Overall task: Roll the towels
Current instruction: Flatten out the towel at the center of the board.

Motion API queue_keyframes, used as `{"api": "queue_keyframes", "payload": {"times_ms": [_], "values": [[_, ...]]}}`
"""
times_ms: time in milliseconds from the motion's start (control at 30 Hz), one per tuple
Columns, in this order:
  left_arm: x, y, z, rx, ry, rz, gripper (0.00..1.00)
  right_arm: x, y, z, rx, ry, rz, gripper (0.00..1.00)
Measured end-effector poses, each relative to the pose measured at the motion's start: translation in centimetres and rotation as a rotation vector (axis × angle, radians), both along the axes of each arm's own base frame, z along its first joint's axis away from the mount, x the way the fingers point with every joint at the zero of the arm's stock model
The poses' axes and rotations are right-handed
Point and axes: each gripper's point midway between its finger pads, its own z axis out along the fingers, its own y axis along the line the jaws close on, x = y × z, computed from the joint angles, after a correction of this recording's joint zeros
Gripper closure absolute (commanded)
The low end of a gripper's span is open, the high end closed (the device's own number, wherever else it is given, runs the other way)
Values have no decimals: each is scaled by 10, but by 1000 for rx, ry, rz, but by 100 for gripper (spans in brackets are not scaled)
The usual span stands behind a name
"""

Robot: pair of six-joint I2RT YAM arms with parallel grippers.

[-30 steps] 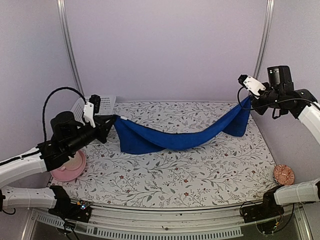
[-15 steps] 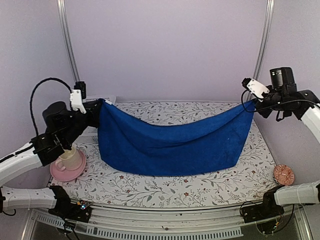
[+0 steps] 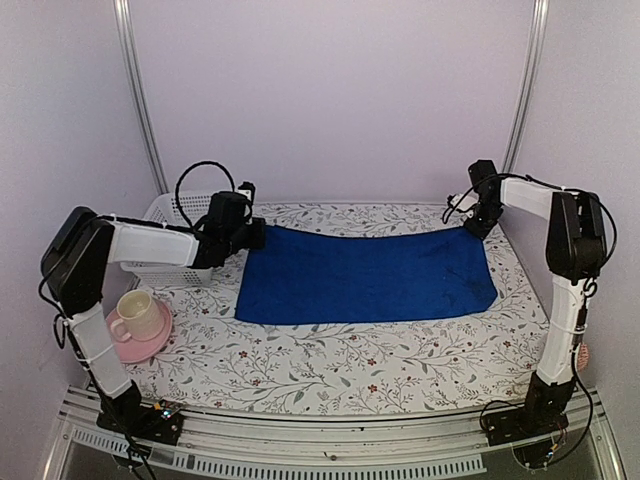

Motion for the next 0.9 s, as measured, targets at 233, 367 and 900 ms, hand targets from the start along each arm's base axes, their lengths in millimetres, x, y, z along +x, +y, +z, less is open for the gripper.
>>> {"api": "queue_keyframes", "payload": {"times_ms": [233, 367, 900], "values": [[37, 4, -25, 26, 2, 42, 100, 32, -10, -15, -40, -48, -19, 97], [43, 16, -23, 22, -19, 68, 100, 38, -5, -12, -19, -68, 6, 97], [-70, 20, 121, -145, -327, -54, 100, -80, 1, 168, 129, -446, 45, 97]]}}
